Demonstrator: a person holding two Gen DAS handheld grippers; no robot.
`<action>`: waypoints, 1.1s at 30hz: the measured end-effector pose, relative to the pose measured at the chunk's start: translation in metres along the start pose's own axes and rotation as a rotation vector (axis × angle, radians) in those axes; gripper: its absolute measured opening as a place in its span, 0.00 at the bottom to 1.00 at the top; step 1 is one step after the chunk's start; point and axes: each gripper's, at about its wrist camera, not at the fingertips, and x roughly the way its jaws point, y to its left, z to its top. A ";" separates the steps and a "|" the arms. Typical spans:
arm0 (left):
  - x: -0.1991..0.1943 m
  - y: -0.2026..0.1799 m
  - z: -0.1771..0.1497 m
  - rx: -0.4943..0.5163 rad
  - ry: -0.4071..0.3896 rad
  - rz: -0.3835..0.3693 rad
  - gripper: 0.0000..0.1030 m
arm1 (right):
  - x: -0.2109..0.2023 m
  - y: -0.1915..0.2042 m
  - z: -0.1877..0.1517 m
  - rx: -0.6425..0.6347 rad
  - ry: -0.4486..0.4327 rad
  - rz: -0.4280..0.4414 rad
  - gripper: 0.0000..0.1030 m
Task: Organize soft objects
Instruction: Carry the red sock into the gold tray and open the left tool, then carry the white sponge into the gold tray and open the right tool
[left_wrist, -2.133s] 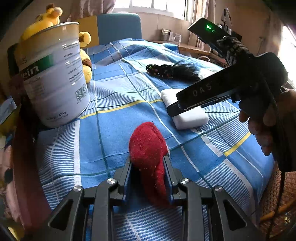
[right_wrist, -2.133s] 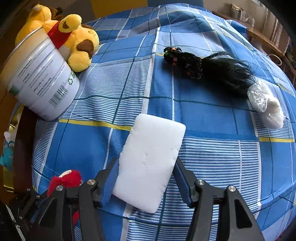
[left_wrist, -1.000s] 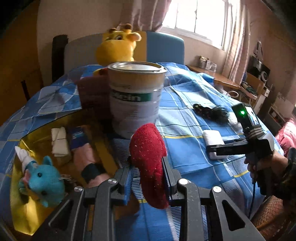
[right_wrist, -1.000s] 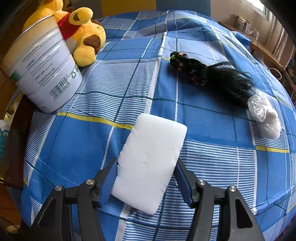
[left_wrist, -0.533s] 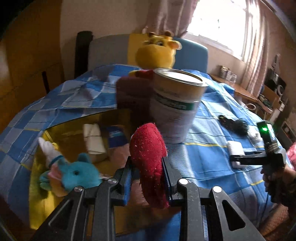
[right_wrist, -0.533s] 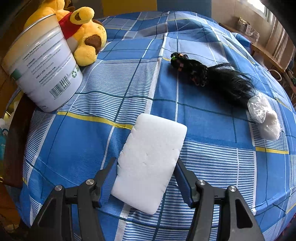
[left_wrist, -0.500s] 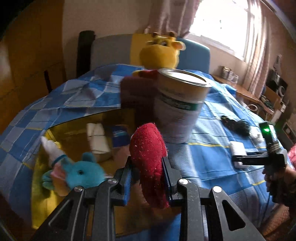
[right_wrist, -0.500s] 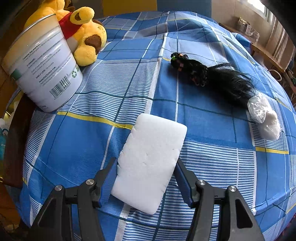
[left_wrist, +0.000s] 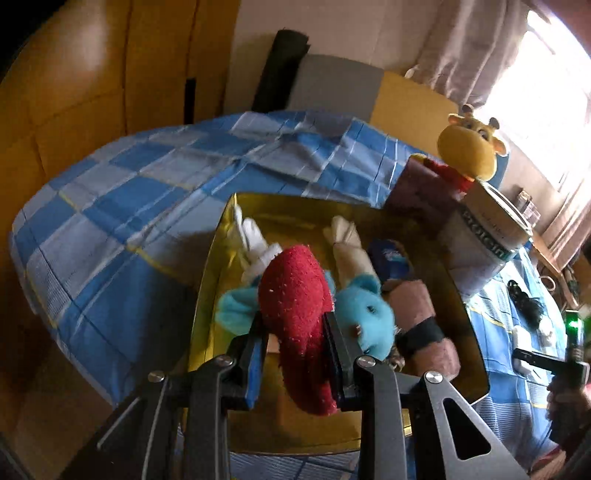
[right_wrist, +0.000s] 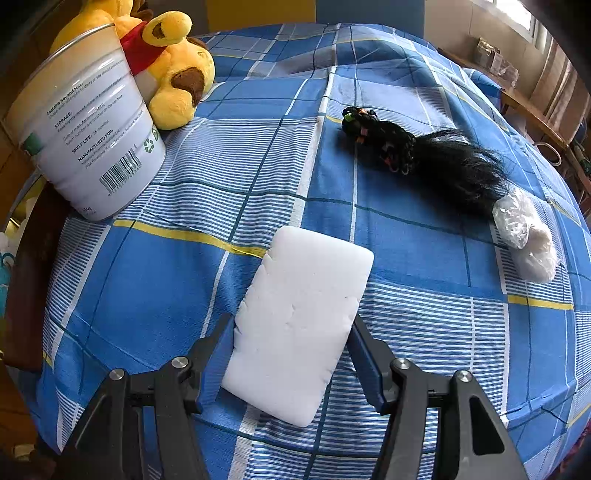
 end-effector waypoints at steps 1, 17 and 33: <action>0.004 0.001 -0.002 -0.006 0.012 -0.005 0.31 | 0.000 0.000 0.000 0.000 0.000 -0.001 0.59; 0.009 -0.005 -0.012 0.050 -0.017 0.100 0.63 | 0.000 0.000 -0.001 0.005 -0.005 -0.006 0.59; 0.000 -0.011 0.009 0.086 -0.096 0.033 0.70 | -0.054 -0.023 0.074 0.131 -0.053 -0.082 0.56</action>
